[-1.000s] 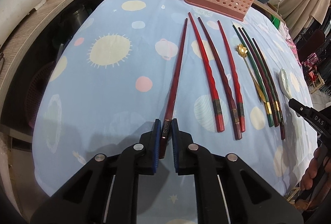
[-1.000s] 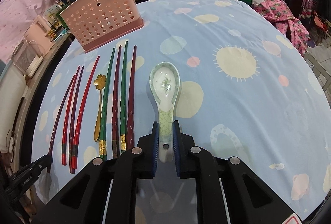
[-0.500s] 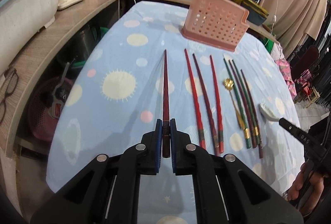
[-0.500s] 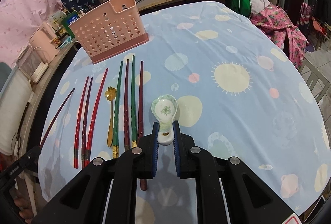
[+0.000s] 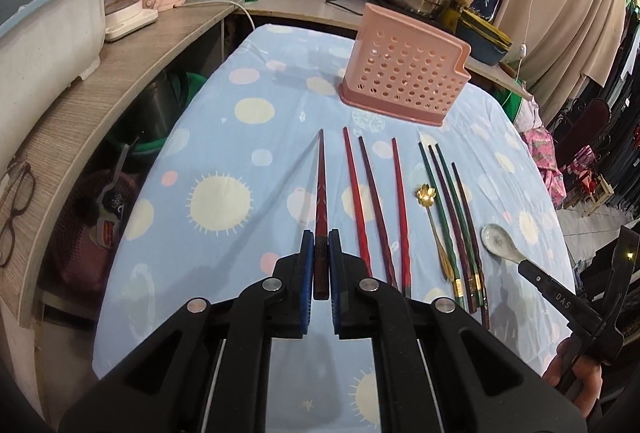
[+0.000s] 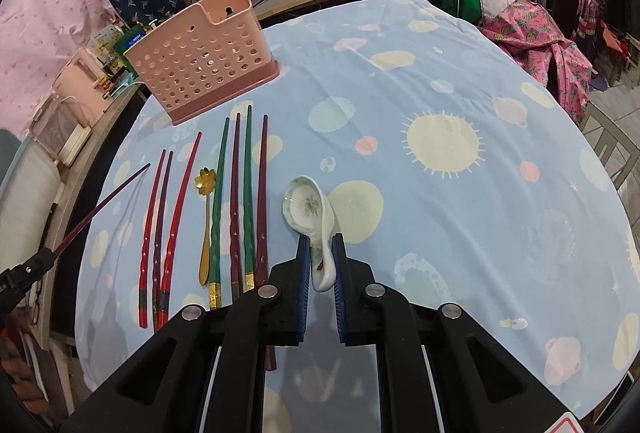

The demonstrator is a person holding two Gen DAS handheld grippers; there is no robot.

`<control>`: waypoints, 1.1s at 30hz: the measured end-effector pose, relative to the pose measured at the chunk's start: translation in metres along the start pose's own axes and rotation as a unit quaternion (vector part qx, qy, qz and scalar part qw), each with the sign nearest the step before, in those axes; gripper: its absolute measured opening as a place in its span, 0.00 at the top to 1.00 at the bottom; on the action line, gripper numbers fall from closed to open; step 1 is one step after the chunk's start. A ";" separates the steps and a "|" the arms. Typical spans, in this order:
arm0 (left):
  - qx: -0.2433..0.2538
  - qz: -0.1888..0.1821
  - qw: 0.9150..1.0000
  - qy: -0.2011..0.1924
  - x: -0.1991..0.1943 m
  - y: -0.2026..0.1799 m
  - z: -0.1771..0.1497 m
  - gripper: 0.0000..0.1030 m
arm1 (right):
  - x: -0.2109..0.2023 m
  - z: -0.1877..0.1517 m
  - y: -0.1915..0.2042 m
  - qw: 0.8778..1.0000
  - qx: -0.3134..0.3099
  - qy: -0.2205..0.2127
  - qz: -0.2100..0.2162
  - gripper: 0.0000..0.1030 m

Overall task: Organize utensils
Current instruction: 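Lift the dark-red chopstick with the left tool while the right tool lifts the white spoon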

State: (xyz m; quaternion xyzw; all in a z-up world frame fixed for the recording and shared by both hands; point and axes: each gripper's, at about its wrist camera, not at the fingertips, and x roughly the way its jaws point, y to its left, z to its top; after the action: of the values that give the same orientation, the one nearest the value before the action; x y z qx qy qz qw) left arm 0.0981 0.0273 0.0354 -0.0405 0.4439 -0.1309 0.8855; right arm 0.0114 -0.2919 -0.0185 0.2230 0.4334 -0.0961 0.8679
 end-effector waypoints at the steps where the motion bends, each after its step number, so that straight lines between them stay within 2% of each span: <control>1: 0.000 0.000 1.000 0.004 0.002 0.000 -0.002 0.93 | 0.002 -0.001 -0.001 1.000 0.002 0.003 0.001 0.90; 5: -0.001 0.003 1.000 0.018 0.009 0.000 -0.010 0.93 | 0.008 -0.004 -0.006 1.000 0.010 0.013 0.005 0.86; 14: -0.002 0.007 0.999 0.033 0.015 0.000 -0.019 0.93 | 0.014 -0.014 -0.005 1.000 0.003 0.023 0.002 0.89; 17: -0.003 0.007 1.000 0.029 0.010 0.001 -0.019 0.93 | 0.007 -0.015 -0.004 1.000 -0.001 0.015 -0.001 0.90; 24: -0.002 0.001 1.000 -0.012 -0.015 0.001 0.003 0.93 | -0.021 0.003 0.005 1.000 -0.016 -0.017 0.001 0.93; 33: 0.004 0.008 0.996 -0.091 -0.044 0.000 0.059 0.93 | -0.033 0.038 0.024 0.998 -0.039 -0.046 0.013 0.94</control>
State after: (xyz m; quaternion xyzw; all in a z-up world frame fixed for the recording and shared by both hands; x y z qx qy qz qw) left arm 0.1203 0.0367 0.1050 -0.0455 0.3609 -0.1215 0.9235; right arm 0.0272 -0.2895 0.0346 0.1898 0.3936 -0.0778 0.8961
